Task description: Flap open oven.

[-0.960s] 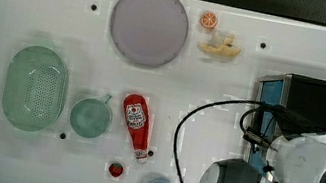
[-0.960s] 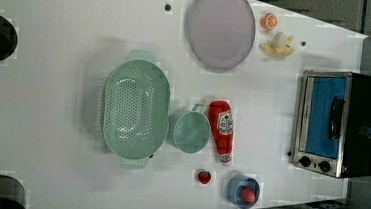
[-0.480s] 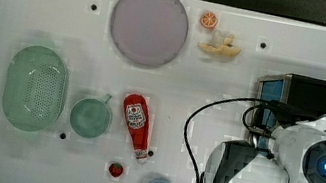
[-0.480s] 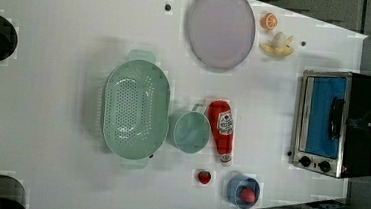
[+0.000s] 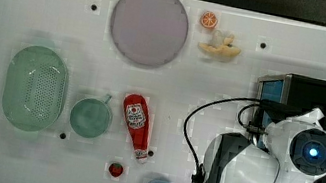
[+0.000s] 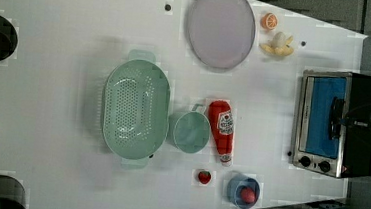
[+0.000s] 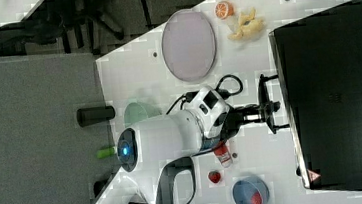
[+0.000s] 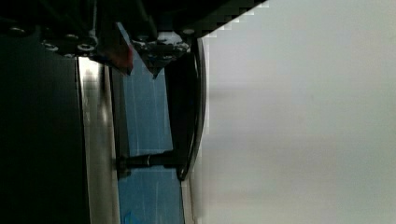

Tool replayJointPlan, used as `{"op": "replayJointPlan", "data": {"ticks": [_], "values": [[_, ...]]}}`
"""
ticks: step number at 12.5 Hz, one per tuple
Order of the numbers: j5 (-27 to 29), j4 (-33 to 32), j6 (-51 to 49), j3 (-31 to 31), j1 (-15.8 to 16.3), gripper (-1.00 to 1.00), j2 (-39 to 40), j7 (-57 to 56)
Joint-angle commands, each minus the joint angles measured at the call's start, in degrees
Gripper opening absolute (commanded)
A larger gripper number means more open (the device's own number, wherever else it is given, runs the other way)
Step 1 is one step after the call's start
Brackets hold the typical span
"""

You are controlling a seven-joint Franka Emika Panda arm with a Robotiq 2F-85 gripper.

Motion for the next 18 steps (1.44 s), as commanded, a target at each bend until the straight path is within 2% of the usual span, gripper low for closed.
{"op": "replayJointPlan", "data": {"ticks": [1,5,7,9,18], "values": [[0.4,0.2,0.7,-0.1,-0.2,-0.65,1.2,-2.7],[0.1,-0.1,0.6,1.0,0.8,-0.65,1.5,-2.2],[-2.4,-0.6,0.4,1.7,2.1,-0.65,1.5,-1.9],[-8.1,-0.9,0.4,2.5,3.4,-0.65,1.5,1.7],[-33.6,-1.5,-7.3,9.4,9.0,-0.65,5.6,39.5]]}}
